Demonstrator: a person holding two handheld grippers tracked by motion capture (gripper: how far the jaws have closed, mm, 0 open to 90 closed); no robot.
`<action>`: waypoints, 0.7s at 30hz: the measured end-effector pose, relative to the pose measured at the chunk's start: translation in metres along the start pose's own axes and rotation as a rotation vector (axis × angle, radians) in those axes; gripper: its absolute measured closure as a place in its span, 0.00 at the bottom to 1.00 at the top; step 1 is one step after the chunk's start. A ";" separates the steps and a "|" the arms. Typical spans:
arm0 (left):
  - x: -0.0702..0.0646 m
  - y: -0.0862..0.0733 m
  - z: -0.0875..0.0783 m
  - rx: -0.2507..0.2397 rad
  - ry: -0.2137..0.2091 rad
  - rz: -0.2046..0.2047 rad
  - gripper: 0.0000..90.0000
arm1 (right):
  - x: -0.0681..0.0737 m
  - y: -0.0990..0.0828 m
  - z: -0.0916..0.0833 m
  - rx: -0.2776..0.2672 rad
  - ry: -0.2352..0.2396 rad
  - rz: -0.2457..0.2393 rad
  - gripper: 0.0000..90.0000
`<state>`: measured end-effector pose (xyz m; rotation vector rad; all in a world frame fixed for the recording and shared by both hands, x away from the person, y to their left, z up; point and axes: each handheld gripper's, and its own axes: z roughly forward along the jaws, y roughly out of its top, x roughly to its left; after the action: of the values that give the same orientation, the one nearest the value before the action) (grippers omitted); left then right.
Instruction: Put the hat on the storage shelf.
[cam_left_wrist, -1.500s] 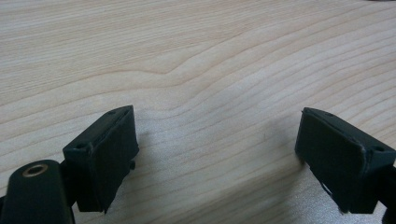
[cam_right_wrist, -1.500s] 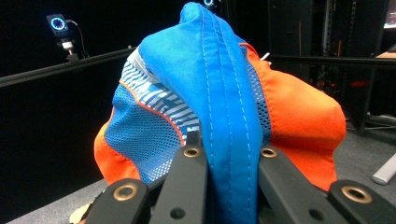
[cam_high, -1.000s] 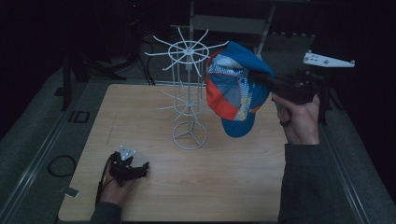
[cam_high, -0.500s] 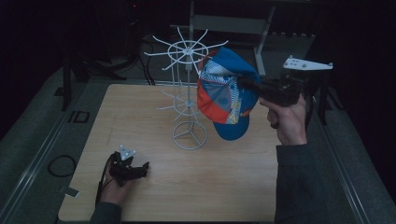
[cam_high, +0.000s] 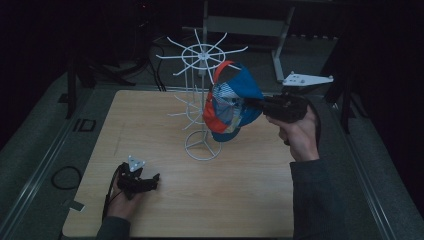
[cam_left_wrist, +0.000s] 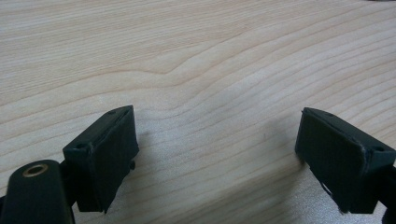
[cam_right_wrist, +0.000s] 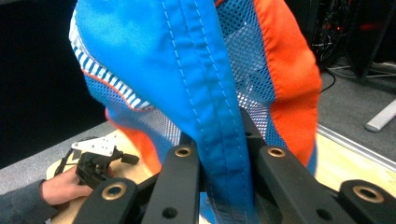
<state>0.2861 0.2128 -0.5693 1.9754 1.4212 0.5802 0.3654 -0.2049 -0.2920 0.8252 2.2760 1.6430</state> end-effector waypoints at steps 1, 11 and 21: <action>0.000 0.000 0.000 0.000 0.000 0.000 0.15 | 0.000 0.000 0.001 0.002 -0.001 -0.004 0.90; 0.000 0.000 0.000 0.000 0.000 -0.001 0.15 | 0.009 -0.006 0.005 0.041 -0.034 -0.056 0.75; 0.000 0.000 0.000 -0.001 0.000 -0.001 0.15 | 0.003 -0.016 0.003 0.039 -0.062 -0.030 0.59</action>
<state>0.2861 0.2128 -0.5694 1.9742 1.4218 0.5805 0.3592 -0.2044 -0.3070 0.8350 2.2733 1.5434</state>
